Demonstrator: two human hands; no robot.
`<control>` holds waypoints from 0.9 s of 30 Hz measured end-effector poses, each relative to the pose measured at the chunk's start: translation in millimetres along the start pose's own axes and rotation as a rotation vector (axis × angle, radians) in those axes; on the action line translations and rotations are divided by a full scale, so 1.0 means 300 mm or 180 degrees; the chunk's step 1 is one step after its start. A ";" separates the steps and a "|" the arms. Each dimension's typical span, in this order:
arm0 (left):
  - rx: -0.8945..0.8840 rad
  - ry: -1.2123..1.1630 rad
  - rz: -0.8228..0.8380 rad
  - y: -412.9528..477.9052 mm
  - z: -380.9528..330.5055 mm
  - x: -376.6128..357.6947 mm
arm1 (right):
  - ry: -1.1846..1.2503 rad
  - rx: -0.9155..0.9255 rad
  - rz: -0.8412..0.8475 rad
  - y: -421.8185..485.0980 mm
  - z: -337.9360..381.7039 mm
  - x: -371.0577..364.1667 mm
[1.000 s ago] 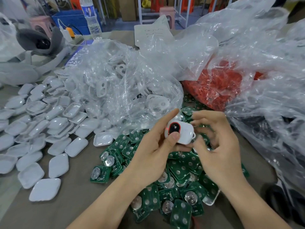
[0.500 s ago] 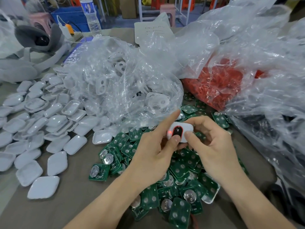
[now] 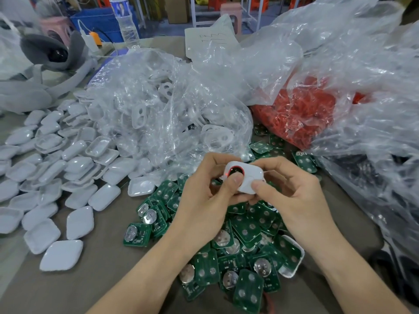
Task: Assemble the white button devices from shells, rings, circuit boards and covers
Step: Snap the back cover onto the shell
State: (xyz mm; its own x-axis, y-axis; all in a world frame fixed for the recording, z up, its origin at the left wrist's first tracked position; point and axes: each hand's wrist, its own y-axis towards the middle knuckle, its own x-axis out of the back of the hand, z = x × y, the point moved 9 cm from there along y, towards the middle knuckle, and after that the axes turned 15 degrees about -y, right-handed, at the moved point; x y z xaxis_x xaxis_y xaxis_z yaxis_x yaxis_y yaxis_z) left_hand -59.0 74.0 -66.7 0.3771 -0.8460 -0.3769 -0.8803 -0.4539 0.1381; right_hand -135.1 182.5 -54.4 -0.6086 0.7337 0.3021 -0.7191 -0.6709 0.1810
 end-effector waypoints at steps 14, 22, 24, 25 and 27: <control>-0.0390 0.0957 0.0094 -0.002 -0.032 -0.020 | -0.0441 0.0043 -0.0268 -0.001 -0.019 0.011; -0.0478 0.1037 0.0186 -0.016 -0.040 -0.033 | 0.0242 -0.0141 -0.0032 0.009 -0.054 -0.007; -0.0503 0.1053 0.0165 -0.019 -0.039 -0.033 | 0.0190 -0.0154 -0.0005 0.011 -0.055 -0.014; -0.0517 0.1045 0.0150 -0.021 -0.038 -0.032 | 0.0143 -0.0149 -0.0008 0.010 -0.054 -0.015; -0.0513 0.1038 0.0123 -0.024 -0.037 -0.031 | 0.0111 -0.0114 0.0007 0.009 -0.050 -0.014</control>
State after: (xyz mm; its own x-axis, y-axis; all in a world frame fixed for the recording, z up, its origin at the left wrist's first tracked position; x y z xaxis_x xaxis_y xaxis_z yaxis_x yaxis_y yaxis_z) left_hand -52.9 81.9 -54.1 0.4394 -0.8963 -0.0602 -0.8488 -0.4362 0.2988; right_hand -139.3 179.2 -69.2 -0.6209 0.7360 0.2696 -0.7289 -0.6687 0.1467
